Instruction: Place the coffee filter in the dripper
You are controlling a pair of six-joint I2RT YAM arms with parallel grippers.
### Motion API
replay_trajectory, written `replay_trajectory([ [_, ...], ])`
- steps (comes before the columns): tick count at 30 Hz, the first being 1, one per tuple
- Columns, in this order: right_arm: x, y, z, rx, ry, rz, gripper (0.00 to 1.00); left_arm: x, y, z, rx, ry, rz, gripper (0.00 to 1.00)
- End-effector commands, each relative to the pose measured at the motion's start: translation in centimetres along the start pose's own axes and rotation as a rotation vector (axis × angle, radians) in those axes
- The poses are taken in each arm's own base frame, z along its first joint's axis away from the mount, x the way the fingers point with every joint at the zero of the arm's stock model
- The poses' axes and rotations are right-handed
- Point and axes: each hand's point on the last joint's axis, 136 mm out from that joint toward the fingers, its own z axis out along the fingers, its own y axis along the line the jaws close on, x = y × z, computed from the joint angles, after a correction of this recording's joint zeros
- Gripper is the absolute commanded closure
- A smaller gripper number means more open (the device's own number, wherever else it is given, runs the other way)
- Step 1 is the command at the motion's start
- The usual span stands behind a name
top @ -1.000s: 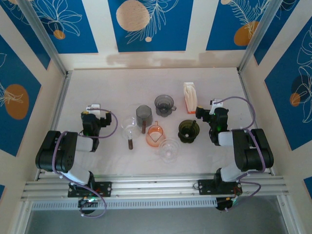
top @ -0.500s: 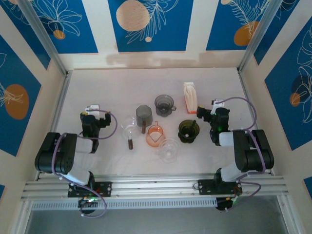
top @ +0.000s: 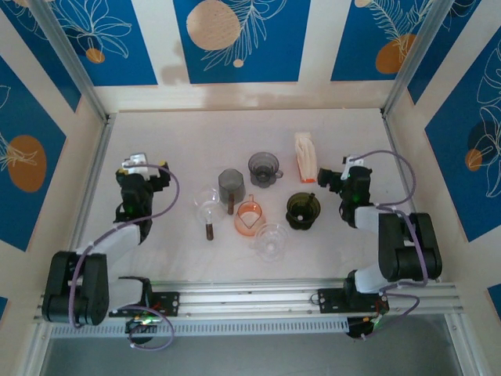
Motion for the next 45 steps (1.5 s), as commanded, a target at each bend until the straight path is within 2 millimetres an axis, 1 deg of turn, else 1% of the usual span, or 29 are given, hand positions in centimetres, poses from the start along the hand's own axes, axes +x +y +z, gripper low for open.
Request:
replay_trajectory([
  [1, -4.1, -1.6, -2.1, 0.076, -0.026, 0.094, 0.01, -2.0, 1.2, -0.3, -0.064, -0.004, -0.122, 0.0],
  [2, -5.2, -1.5, -3.0, 0.086, -0.051, 0.1, 0.01, -2.7, 1.2, -0.3, -0.069, -0.007, -0.161, 0.0],
  [4, -6.7, -1.2, -4.2, 0.096, -0.09, 0.108, 0.01, -3.0, 1.9, -0.4, -0.111, 0.021, -0.248, 0.0],
  [5, -7.3, -1.1, -4.9, 0.103, -0.102, 0.147, 0.01, -3.0, 2.4, -0.6, -0.144, 0.037, -0.312, 0.0],
  [6, -7.5, -1.6, -5.4, 0.123, -0.102, 0.224, 0.01, -2.2, 3.1, -1.0, -0.192, 0.079, -0.4, 0.0],
  [7, -7.2, -2.2, -6.0, 0.151, -0.077, 0.344, 0.01, -1.4, 4.1, -1.6, -0.252, 0.116, -0.472, 0.0],
  [8, -6.1, -3.3, -6.8, 0.219, -0.016, 0.513, 0.01, -0.6, 5.0, -2.5, -0.319, 0.15, -0.578, 0.0],
  [9, -5.0, -4.3, -7.6, 0.282, 0.036, 0.673, 0.01, -0.1, 5.5, -3.1, -0.345, 0.169, -0.644, 0.0],
  [10, -4.9, -3.8, -7.4, 0.233, 0.065, 0.717, 0.01, -0.3, 5.2, -3.0, -0.307, 0.163, -0.675, 0.0],
  [11, -4.9, -3.0, -7.1, 0.166, 0.085, 0.715, 0.01, -0.7, 4.5, -2.9, -0.238, 0.149, -0.696, 0.0],
  [13, -4.6, -1.3, -7.0, 0.095, 0.105, 0.682, 0.01, -1.5, 3.3, -3.0, -0.127, 0.107, -0.74, 0.0],
  [15, -4.1, 0.8, -7.5, 0.035, 0.147, 0.631, 0.01, -2.5, 2.2, -3.4, -0.029, 0.049, -0.803, 0.0],
  [17, -3.3, 2.5, -8.4, 0.003, 0.201, 0.592, 0.01, -3.4, 1.4, -4.1, 0.044, 0.016, -0.847, 0.0],
  [19, -2.2, 4.0, -9.4, -0.017, 0.255, 0.544, 0.01, -4.2, 0.1, -4.6, 0.131, 0.027, -0.835, 0.0],
  [21, -0.8, 5.9, -10.6, -0.052, 0.306, 0.487, 0.01, -3.9, -1.4, -5.2, 0.196, 0.113, -0.845, 0.01],
  [23, 0.3, 7.5, -11.8, -0.087, 0.343, 0.436, 0.0, -3.2, -3.4, -5.7, 0.279, 0.219, -0.826, 0.08],
  [24, 0.9, 8.4, -12.4, -0.107, 0.358, 0.408, 0.01, -2.7, -4.6, -6.2, 0.327, 0.279, -0.799, 0.14],
  [27, 2.3, 10.2, -14.0, -0.146, 0.396, 0.346, 0.04, 0.2, -6.8, -7.7, 0.367, 0.466, -0.729, 0.26],
  [30, 3.9, 11.4, -15.2, -0.149, 0.439, 0.279, 0.08, 3.0, -8.0, -9.4, 0.372, 0.598, -0.635, 0.33],
  [32, 5.2, 12.0, -15.9, -0.148, 0.472, 0.228, 0.11, 4.5, -8.6, -10.6, 0.38, 0.638, -0.577, 0.37],
  [34, 6.3, 12.3, -16.4, -0.134, 0.5, 0.187, 0.12, 5.2, -9.5, -11.5, 0.415, 0.645, -0.54, 0.41],
  [35, 6.9, 12.4, -16.7, -0.127, 0.515, 0.162, 0.14, 5.6, -10.2, -12.1, 0.436, 0.651, -0.52, 0.42],
  [37, 7.6, 12.5, -17.1, -0.104, 0.531, 0.126, 0.14, 6.1, -11.0, -12.7, 0.463, 0.661, -0.479, 0.44],
  [41, 9.3, 12.6, -17.5, -0.069, 0.578, 0.087, 0.14, 6.8, -12.0, -13.1, 0.476, 0.685, -0.397, 0.44],
  [44, 10.3, 12.8, -17.5, -0.059, 0.607, 0.06, 0.15, 7.5, -12.4, -12.8, 0.451, 0.71, -0.335, 0.5],
  [45, 10.6, 12.9, -17.5, -0.057, 0.613, 0.049, 0.16, 7.6, -12.5, -12.7, 0.444, 0.716, -0.325, 0.51],
])
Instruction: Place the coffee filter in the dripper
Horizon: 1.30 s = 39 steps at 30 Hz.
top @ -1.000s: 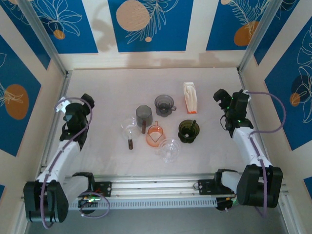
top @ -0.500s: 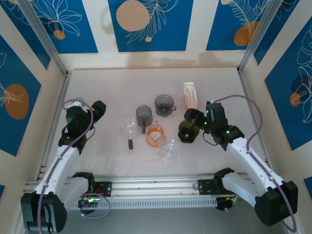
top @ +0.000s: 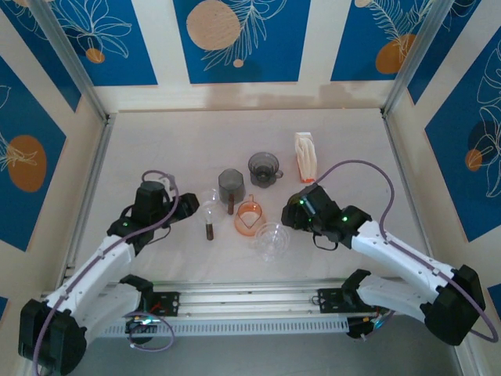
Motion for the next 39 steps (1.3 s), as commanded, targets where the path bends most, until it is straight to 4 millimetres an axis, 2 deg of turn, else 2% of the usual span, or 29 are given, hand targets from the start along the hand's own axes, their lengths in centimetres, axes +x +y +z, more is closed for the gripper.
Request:
replay_trajectory([
  [1, 1.1, -0.9, 0.6, 0.066, 0.025, -0.005, 0.17, -0.2, 0.3, 0.4, -0.068, 0.015, 0.059, 0.52],
  [8, 2.8, 0.6, 2.1, 0.044, 0.092, -0.056, 0.32, -0.8, -0.6, 0.7, -0.049, 0.01, 0.068, 0.51],
  [14, 4.3, 1.4, 3.0, 0.028, 0.143, -0.081, 0.4, -1.2, -0.7, 0.7, -0.055, 0.005, 0.076, 0.5],
  [18, 5.0, 1.2, 3.1, 0.045, 0.141, -0.089, 0.4, -1.3, -0.6, 0.9, -0.064, 0.01, 0.08, 0.5],
  [25, 3.7, 2.2, 1.0, -0.003, 0.044, -0.13, 0.29, -1.3, -1.4, 1.1, -0.035, 0.029, 0.094, 0.5],
  [27, 3.8, 2.3, 0.5, -0.017, 0.044, -0.126, 0.29, -1.3, -1.4, 1.1, -0.034, 0.029, 0.095, 0.49],
  [34, 6.6, 2.9, 0.3, -0.075, 0.145, -0.159, 0.32, -0.9, -1.0, 1.3, -0.041, 0.044, 0.096, 0.49],
  [39, 8.2, 2.8, 0.9, -0.062, 0.196, -0.184, 0.37, -0.6, -0.8, 1.7, -0.048, 0.055, 0.096, 0.49],
])
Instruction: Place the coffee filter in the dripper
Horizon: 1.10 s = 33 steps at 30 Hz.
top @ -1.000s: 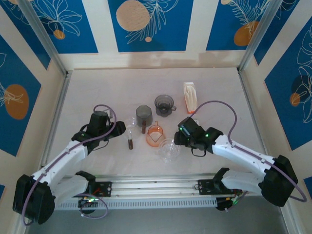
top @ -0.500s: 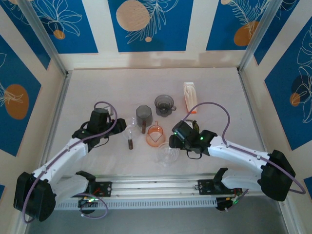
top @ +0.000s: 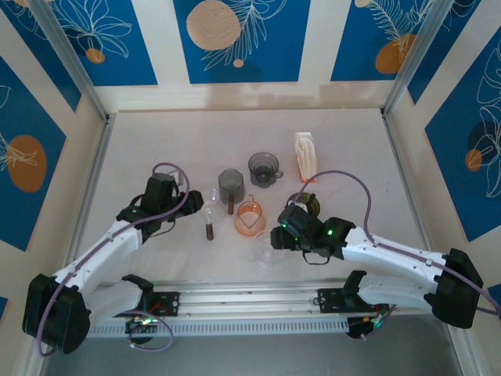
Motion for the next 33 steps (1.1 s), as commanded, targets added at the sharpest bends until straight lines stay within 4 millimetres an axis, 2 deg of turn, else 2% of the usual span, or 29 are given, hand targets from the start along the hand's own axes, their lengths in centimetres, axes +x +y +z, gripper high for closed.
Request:
replay_trajectory([
  [1, 1.7, -0.4, 0.7, 0.02, 0.069, 0.002, 0.38, 0.0, -0.8, -0.1, 0.023, 0.013, 0.023, 0.5],
  [6, 1.8, -0.2, 1.3, 0.036, 0.08, -0.015, 0.46, 0.1, -0.6, 0.0, 0.016, 0.016, 0.024, 0.5],
  [10, 1.8, -0.3, 1.8, 0.064, 0.088, -0.024, 0.59, 0.3, -0.6, 0.0, 0.017, 0.022, 0.022, 0.5],
  [12, 1.7, -1.0, 1.8, 0.106, 0.087, -0.017, 0.66, 0.4, -0.6, 0.0, 0.018, 0.024, 0.024, 0.5],
  [18, 0.6, -3.3, 1.7, 0.228, 0.064, 0.002, 0.78, 0.5, -0.6, 0.0, 0.02, 0.025, 0.022, 0.5],
  [25, -2.3, -6.3, 1.6, 0.35, 0.033, 0.034, 0.8, 0.6, -0.5, -0.2, 0.02, 0.025, 0.027, 0.5],
  [33, -5.1, -9.1, 2.1, 0.378, -0.008, 0.123, 0.79, 0.9, -0.4, -0.1, 0.021, 0.032, 0.025, 0.5],
])
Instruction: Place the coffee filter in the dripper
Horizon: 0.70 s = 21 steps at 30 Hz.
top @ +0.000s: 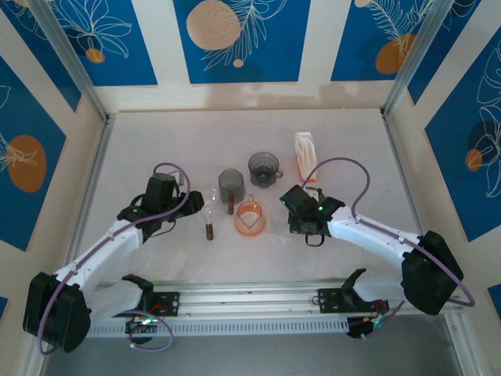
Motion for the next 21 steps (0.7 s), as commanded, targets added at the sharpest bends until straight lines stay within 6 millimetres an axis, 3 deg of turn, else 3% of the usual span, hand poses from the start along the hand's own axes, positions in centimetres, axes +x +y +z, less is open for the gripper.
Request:
replay_trajectory([
  [1, -0.9, -2.2, 0.6, 0.08, -0.004, -0.006, 0.79, 0.7, -0.4, -0.2, 0.017, 0.021, 0.025, 0.5],
  [7, -2.1, -2.8, 1.4, 0.071, 0.001, 0.04, 0.78, 0.7, -0.4, -0.1, 0.018, 0.023, 0.025, 0.5],
  [13, -2.1, -2.6, 1.1, 0.041, -0.002, 0.051, 0.67, 0.7, -0.5, -0.2, 0.023, 0.021, 0.025, 0.49],
  [16, -2.1, -2.3, 0.2, 0.012, -0.017, 0.057, 0.6, 0.8, -0.5, -0.2, 0.024, 0.022, 0.022, 0.49],
  [21, -2.2, -1.4, -3.0, -0.047, -0.08, 0.034, 0.42, 0.8, -0.5, -0.3, 0.027, 0.018, 0.022, 0.48],
])
